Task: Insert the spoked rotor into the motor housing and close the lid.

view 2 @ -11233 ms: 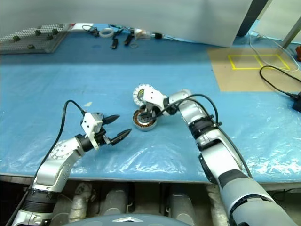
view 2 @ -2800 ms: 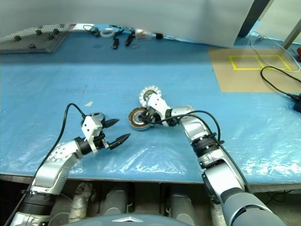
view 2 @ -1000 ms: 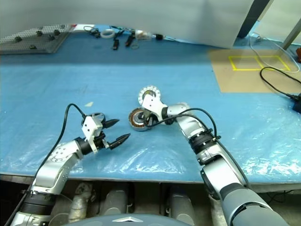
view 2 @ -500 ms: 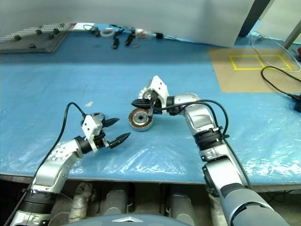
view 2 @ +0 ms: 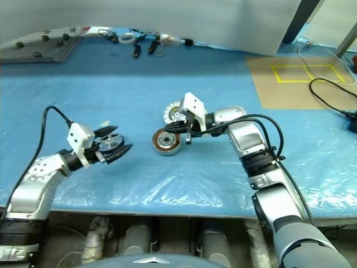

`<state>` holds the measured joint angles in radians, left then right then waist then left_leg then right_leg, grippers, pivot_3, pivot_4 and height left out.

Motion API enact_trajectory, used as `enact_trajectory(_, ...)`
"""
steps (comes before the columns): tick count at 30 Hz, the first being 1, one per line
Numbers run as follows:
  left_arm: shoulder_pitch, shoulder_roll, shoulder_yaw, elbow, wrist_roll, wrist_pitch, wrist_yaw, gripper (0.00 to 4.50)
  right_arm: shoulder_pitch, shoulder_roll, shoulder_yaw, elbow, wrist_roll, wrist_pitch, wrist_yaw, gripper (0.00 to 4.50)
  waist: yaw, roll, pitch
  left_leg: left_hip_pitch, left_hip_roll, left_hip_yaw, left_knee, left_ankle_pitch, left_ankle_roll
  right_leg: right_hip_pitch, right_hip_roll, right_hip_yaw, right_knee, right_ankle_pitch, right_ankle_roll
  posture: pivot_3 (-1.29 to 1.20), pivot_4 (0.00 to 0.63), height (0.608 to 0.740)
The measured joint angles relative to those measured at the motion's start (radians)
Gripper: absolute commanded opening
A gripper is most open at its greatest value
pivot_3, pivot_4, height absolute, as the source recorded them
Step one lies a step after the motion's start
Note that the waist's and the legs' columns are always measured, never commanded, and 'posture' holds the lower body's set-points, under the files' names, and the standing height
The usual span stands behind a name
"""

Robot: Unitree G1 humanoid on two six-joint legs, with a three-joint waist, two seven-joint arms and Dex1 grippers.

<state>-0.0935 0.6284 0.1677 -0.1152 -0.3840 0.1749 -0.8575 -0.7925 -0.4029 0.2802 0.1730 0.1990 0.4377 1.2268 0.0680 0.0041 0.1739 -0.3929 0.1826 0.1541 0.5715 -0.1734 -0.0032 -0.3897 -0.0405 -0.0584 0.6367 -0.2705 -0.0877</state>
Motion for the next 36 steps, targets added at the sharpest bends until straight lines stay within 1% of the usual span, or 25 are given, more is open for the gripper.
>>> enact_trajectory(6, -0.001, 0.087, 0.088, 0.052, -0.012, 0.009, -0.023, 4.50, 0.027, -0.029, 0.032, -0.014, -0.012, -0.014, 0.015, 0.03, 0.003, -0.001, 0.000, -0.001, 0.000, 0.000, 0.000, 0.000, 0.000, 0.000, 0.000, 0.000, 0.000, 0.000, 0.000, 0.00, 0.150, 0.740)
enact_trajectory(8, -0.015, 0.103, 0.110, 0.062, -0.018, 0.019, -0.025, 4.50, 0.033, -0.038, 0.035, -0.019, -0.013, -0.014, 0.011, 0.03, 0.003, -0.001, 0.000, -0.001, 0.000, 0.000, 0.001, 0.000, 0.000, 0.000, 0.000, 0.000, 0.000, 0.000, 0.000, 0.00, 0.150, 0.740)
enact_trajectory(15, 0.023, 0.102, 0.126, 0.069, -0.018, 0.021, -0.012, 4.50, 0.080, -0.049, 0.033, -0.039, -0.013, -0.005, -0.039, 0.03, 0.001, -0.001, 0.000, -0.001, 0.000, 0.000, 0.000, 0.000, 0.000, -0.001, 0.000, 0.000, 0.000, 0.000, 0.000, 0.00, 0.150, 0.740)
enact_trajectory(21, -0.020, 0.120, 0.127, 0.086, -0.016, 0.020, -0.022, 4.50, 0.080, -0.049, 0.033, -0.039, -0.013, -0.004, -0.055, 0.03, 0.002, -0.001, 0.000, -0.001, 0.000, 0.000, 0.001, 0.000, 0.000, -0.001, 0.000, 0.000, 0.000, 0.000, 0.000, 0.00, 0.150, 0.740)
enact_trajectory(31, -0.034, 0.134, 0.125, 0.137, -0.003, 0.019, -0.043, 4.50, 0.084, -0.049, 0.033, -0.039, -0.013, -0.007, -0.078, 0.03, 0.002, -0.001, 0.001, -0.001, 0.000, 0.000, 0.000, 0.000, 0.000, -0.001, 0.000, 0.000, 0.000, 0.000, 0.000, 0.00, 0.150, 0.740)
enact_trajectory(34, -0.099, 0.161, 0.103, 0.195, 0.022, 0.004, -0.071, 3.86, 0.084, -0.045, 0.033, -0.038, -0.013, -0.013, -0.088, 0.00, 0.004, -0.001, 0.001, -0.001, 0.000, 0.000, 0.001, 0.000, 0.000, -0.001, 0.000, 0.000, 0.001, 0.000, 0.000, 0.00, 0.150, 0.740)
enact_trajectory(35, -0.113, 0.166, 0.100, 0.208, 0.030, -0.003, -0.078, 3.59, 0.084, -0.041, 0.033, -0.038, -0.013, -0.013, -0.091, 0.00, 0.004, -0.001, 0.001, -0.001, 0.000, 0.000, 0.001, 0.000, 0.000, -0.001, 0.000, 0.000, 0.001, 0.000, 0.000, 0.00, 0.150, 0.740)
enact_trajectory(36, -0.133, 0.170, 0.092, 0.231, 0.038, -0.015, -0.089, 3.19, 0.084, -0.039, 0.033, -0.038, -0.013, -0.014, -0.094, 0.00, 0.004, -0.001, 0.000, -0.001, -0.001, 0.000, 0.001, 0.000, 0.000, 0.000, 0.000, 0.000, 0.001, 0.000, 0.000, 0.00, 0.150, 0.740)
